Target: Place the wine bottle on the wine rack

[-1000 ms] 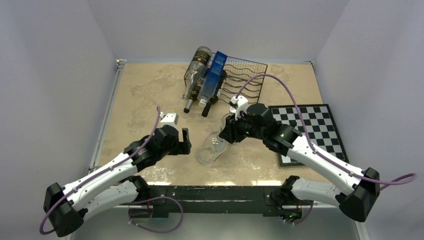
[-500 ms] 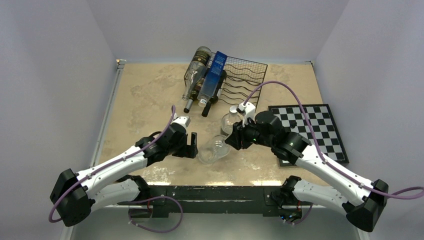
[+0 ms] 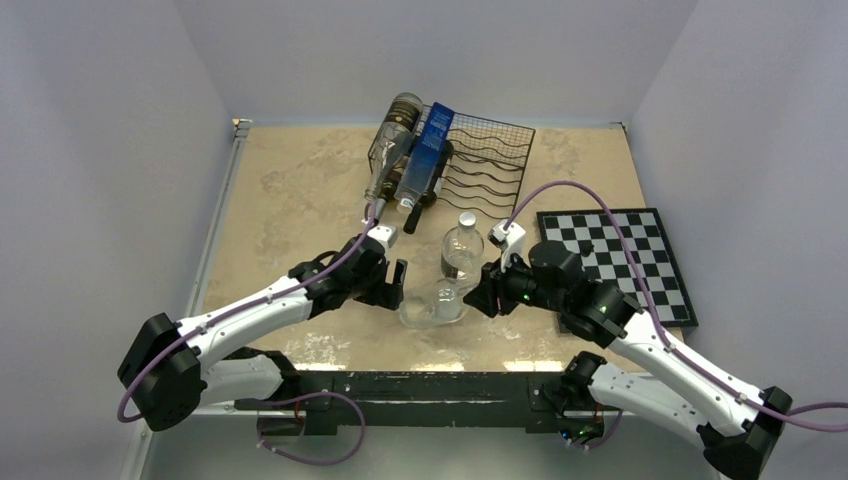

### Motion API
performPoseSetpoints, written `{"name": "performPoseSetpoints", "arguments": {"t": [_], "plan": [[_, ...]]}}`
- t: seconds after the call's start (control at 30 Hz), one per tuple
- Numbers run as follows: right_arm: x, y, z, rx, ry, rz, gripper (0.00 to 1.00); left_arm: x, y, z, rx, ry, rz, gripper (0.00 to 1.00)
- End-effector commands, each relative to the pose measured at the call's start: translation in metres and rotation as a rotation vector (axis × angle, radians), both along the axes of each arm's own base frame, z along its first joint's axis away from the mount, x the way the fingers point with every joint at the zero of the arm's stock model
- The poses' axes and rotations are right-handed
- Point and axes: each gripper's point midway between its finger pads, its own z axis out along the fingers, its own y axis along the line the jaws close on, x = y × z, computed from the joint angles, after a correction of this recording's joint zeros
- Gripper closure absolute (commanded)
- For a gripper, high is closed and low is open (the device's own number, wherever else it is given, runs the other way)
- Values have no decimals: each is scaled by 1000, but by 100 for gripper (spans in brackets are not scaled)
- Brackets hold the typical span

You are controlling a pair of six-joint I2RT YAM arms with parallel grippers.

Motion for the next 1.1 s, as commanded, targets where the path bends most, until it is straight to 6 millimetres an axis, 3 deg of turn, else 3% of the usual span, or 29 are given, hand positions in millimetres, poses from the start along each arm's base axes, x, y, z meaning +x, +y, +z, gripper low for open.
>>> {"name": "performPoseSetpoints", "arguments": {"t": [0.0,0.13,0.3,0.63,0.83,1.07], "plan": [[-43,-6,-33,-22,178,102,100,15,-27,26,-94,-64,-69,11],[-52,-16,-39,-35,194,95,100,6,-37,26,-130,-62,-168,11],[-56,-21,-47,-60,222,87,100,18,-22,24,-46,-71,-78,11],[-69,-17,-57,-17,285,117,100,29,-32,37,-85,-87,-43,11],[-51,-5,-65,-16,256,91,100,30,-30,31,-62,-70,-23,11],[-14,4,-82,-81,135,54,100,33,-18,21,8,-50,25,11]]}}
